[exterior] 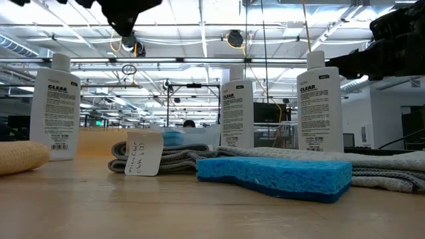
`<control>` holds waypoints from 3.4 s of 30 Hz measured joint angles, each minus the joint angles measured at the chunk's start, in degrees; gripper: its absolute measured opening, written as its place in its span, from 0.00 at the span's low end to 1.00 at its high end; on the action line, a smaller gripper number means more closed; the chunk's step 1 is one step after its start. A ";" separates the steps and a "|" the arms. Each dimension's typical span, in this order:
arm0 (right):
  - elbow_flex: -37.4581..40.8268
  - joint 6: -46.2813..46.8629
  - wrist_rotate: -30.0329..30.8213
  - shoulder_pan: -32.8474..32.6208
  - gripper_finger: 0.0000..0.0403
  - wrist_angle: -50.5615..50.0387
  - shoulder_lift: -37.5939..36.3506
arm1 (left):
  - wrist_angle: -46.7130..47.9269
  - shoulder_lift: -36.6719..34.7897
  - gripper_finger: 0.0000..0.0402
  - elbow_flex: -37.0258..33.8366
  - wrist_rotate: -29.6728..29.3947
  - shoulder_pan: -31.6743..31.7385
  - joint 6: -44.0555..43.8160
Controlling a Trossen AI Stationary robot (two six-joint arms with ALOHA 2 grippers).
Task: Pick & Place Kitchen Items
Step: Put the blue sponge into the left transparent bin
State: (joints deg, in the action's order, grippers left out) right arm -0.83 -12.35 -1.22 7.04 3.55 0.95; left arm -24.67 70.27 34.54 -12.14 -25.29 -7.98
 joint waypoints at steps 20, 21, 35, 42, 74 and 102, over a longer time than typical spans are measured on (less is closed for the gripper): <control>0.01 39.96 -4.77 0.33 0.45 18.23 3.75 | -5.73 -2.90 0.59 -6.01 0.02 0.26 -4.35; 0.01 43.86 -5.09 0.25 0.45 19.42 4.02 | -5.89 -2.90 0.59 -6.01 0.03 0.26 -4.36; -1.14 40.66 5.67 -17.33 0.45 51.37 21.72 | -6.03 -2.90 0.59 -6.01 -1.07 0.37 -4.29; -12.30 28.25 6.05 -29.60 0.45 56.62 40.88 | -6.05 -2.90 0.59 -6.01 -1.47 0.37 -4.38; -57.61 20.61 21.87 -27.85 0.65 -14.23 87.48 | -4.83 -2.87 0.59 -5.99 -1.23 0.37 -5.94; -37.86 19.71 11.55 -25.07 0.61 14.24 79.96 | -5.01 -2.87 0.59 -5.99 -1.45 0.48 -5.77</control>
State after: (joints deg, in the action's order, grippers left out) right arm -38.69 7.36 10.32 -18.03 17.79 80.91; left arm -29.67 67.40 28.56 -13.58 -24.82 -13.76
